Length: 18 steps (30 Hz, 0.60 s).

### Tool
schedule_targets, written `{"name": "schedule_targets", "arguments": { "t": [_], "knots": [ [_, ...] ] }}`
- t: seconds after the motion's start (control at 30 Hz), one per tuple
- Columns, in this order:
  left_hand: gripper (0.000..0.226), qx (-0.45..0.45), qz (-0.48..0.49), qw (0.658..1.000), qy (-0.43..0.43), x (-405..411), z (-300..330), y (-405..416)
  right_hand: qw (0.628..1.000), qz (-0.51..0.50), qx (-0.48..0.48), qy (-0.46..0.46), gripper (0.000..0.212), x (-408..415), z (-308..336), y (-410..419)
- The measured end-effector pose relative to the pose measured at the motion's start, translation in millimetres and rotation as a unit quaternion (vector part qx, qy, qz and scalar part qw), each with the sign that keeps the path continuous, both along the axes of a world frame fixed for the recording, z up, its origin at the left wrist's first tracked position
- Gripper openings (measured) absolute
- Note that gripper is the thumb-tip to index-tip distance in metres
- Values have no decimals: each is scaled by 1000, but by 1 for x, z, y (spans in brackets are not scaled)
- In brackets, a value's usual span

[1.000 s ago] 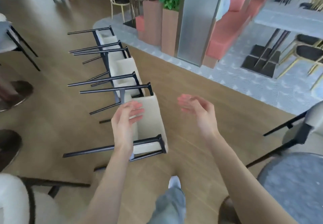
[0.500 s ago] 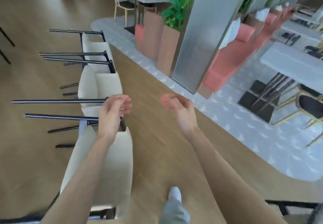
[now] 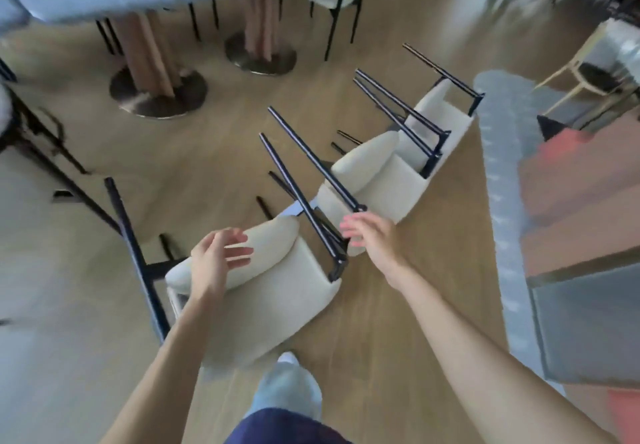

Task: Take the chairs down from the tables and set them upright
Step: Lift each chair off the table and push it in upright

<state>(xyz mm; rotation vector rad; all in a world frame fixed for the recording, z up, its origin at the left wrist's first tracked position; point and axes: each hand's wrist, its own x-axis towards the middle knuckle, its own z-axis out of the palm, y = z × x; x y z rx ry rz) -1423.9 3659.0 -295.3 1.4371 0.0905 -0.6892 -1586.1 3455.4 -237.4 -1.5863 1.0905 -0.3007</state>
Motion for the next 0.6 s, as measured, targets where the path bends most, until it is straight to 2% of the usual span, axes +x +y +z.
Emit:
{"name": "schedule_targets", "arguments": {
  "t": [0.2, 0.37, 0.5, 0.6],
  "knots": [
    [21, 24, 89, 982, 164, -12, -100, -29, 991, 53, 110, 63, 15, 34, -108, -22],
    [22, 26, 194, 933, 302, -52, -142, -19, 966, 80, 193, 150, 15, 32, -165, -17],
    [21, 46, 256, 902, 344, -72, -201, -23, 951, 84, 228, 190, 15, 46, -231, -25],
    [21, 50, 302, 887, 347, -75, -265, -36, 936, 120, 259, 204, 17, 56, -309, -17]
  ]
}}
